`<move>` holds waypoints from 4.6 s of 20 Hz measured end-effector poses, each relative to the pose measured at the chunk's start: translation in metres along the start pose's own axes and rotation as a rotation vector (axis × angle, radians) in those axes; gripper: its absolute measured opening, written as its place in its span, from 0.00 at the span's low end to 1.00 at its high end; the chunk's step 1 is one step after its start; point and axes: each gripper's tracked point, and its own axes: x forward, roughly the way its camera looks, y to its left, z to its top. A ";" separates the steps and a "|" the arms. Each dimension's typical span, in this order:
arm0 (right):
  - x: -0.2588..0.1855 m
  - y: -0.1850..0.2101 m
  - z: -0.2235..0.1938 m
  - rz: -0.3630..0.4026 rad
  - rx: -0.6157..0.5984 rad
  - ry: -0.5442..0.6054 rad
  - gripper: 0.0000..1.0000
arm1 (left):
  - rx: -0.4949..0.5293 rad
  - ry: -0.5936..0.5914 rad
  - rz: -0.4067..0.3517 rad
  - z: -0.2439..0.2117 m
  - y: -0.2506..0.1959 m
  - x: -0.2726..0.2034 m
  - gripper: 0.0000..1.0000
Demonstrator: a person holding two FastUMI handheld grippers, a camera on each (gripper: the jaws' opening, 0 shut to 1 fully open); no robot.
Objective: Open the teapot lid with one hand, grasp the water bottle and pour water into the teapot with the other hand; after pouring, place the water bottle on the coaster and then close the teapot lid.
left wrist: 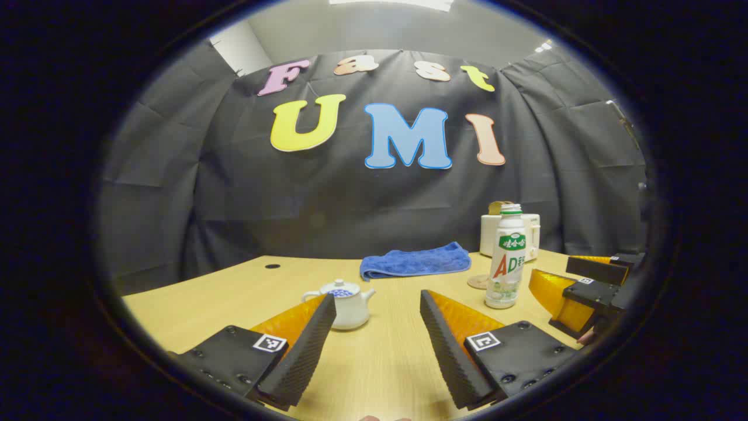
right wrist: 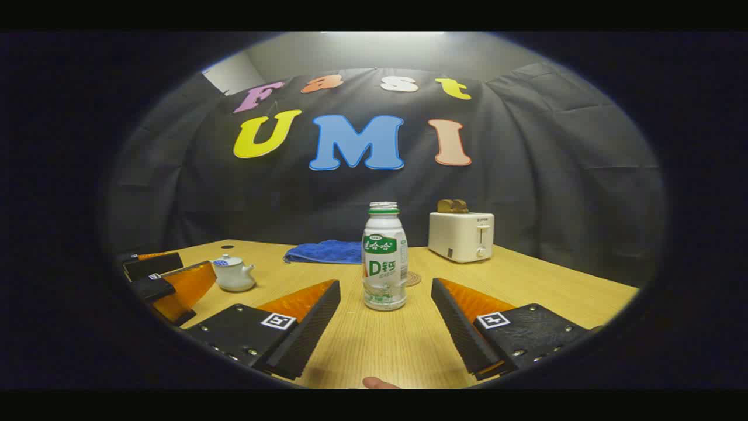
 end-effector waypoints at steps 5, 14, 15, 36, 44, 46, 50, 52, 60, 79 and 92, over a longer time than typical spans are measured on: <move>-0.001 0.001 0.000 0.027 -0.003 -0.003 0.97 | -0.002 0.006 0.038 0.000 0.000 0.002 0.99; 0.000 0.002 -0.002 0.042 -0.004 -0.004 0.97 | -0.006 0.006 0.006 0.000 0.001 0.002 0.99; 0.000 0.001 -0.001 0.042 -0.003 -0.005 0.96 | -0.006 0.007 0.006 0.000 0.000 0.002 0.99; 0.013 0.021 0.009 0.111 -0.070 0.010 0.97 | -0.011 0.134 -0.002 -0.016 0.048 0.128 0.99; 0.021 0.007 0.010 0.098 -0.063 0.011 0.97 | -0.015 0.167 -0.020 -0.026 0.049 0.148 0.34; 0.026 0.002 0.008 0.099 -0.067 0.015 0.96 | 0.015 0.159 -0.022 -0.024 0.047 0.147 0.18; 0.044 -0.009 0.005 0.103 -0.075 0.035 0.96 | 0.042 0.133 -0.019 -0.016 0.047 0.145 0.14; 0.054 -0.011 0.004 0.105 -0.080 0.040 0.96 | 0.038 0.101 -0.018 -0.001 0.046 0.141 0.14; 0.096 0.000 -0.005 0.122 -0.124 0.068 0.97 | -0.008 -0.019 -0.059 0.062 0.041 0.082 0.14; 0.131 0.028 0.002 0.147 -0.364 0.150 0.72 | -0.110 -0.016 -0.111 0.045 0.056 -0.046 0.11; 0.152 0.133 -0.004 0.267 -1.108 0.071 0.72 | -0.126 0.005 -0.137 0.028 0.069 -0.131 0.10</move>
